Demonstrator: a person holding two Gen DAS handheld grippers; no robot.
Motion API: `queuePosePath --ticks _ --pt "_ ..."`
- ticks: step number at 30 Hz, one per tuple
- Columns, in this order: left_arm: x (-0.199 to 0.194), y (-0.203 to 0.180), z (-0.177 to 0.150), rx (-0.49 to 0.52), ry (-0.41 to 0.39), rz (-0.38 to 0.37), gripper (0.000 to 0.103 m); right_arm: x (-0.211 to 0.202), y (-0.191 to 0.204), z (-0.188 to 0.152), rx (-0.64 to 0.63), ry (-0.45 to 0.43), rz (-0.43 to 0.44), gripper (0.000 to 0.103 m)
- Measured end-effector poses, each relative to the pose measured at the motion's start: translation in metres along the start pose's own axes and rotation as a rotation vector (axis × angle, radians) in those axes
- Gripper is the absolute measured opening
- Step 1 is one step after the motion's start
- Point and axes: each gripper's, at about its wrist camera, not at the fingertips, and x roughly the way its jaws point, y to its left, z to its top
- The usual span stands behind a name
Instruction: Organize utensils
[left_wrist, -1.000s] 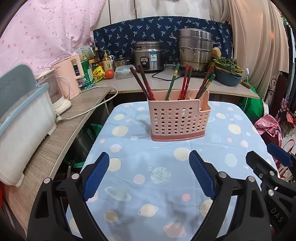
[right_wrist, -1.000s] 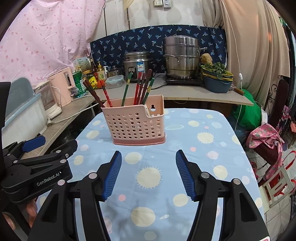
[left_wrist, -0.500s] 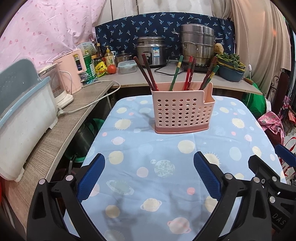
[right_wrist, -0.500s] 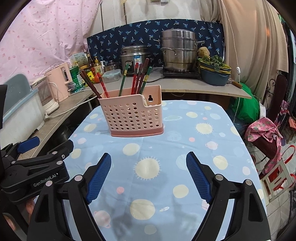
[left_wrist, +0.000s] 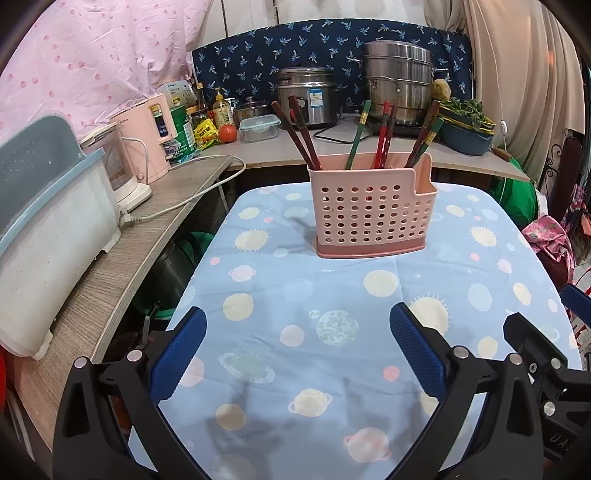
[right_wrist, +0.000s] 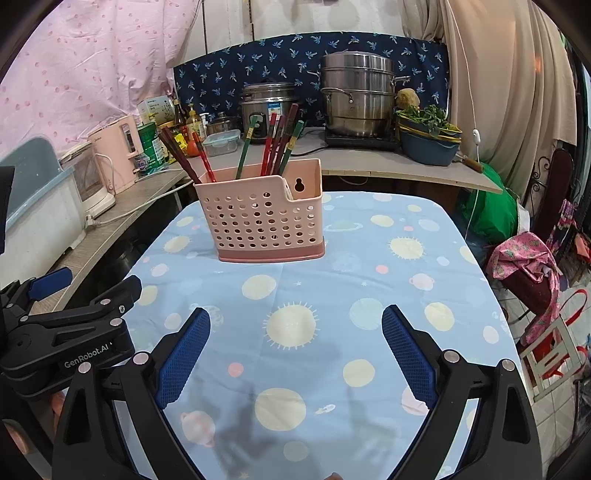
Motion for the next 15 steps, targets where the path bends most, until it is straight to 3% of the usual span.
queuePosePath --ticks 15 --pt "0.0035 0.0016 -0.006 -0.001 0.007 0.012 0.095 0.0034 -0.0089 -0.0028 0.02 0.0 -0.036 0.09"
